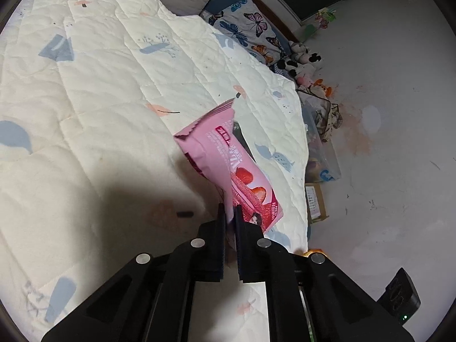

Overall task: Collect trash
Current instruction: 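Lift the bread crust with the right tool over the green basket, then open the right tool to drop the bread crust into the basket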

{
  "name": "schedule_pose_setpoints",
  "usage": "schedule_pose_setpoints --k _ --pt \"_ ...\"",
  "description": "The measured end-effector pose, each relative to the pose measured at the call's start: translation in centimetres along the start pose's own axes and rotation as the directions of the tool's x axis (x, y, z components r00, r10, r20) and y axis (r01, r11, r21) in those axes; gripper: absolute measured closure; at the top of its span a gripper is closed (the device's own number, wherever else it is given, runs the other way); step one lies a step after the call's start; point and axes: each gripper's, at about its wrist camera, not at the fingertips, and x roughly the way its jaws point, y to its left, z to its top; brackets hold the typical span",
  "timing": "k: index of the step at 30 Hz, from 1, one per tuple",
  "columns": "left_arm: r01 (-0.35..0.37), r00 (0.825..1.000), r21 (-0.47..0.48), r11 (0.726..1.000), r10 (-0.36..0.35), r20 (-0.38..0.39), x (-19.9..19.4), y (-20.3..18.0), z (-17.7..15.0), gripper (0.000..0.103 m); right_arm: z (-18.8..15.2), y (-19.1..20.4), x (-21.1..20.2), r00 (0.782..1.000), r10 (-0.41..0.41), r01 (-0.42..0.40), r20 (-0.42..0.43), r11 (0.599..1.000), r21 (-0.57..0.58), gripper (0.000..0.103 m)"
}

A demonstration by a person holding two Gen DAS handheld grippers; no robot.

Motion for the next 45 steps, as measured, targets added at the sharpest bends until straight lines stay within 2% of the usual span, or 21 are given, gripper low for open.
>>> schedule_pose_setpoints --k 13,22,36,41,45 --pt "0.066 0.998 0.112 0.991 -0.067 0.002 -4.8 -2.1 -3.7 0.098 -2.4 0.2 -4.9 0.999 -0.003 0.001 0.054 0.999 0.039 0.053" --pt "0.141 0.990 0.216 0.966 -0.135 -0.046 -6.0 -5.7 -7.3 0.098 -6.1 -2.5 -8.9 0.995 -0.069 0.062 0.066 0.992 0.109 0.053" --pt "0.218 0.972 0.350 0.911 -0.171 -0.163 -3.2 -13.3 -12.2 0.098 -12.0 -9.9 -14.0 0.973 -0.226 0.206 0.041 0.936 0.287 0.051" --pt "0.230 0.966 0.388 0.893 -0.163 -0.200 -2.0 -15.4 -13.9 0.098 -13.9 -12.0 -14.6 0.968 -0.252 0.230 0.020 0.911 0.342 0.050" --pt "0.236 0.962 0.417 0.878 -0.150 -0.230 -0.7 -17.1 -15.2 0.098 -15.0 -13.2 -15.2 0.966 -0.258 0.233 0.016 0.896 0.379 0.043"
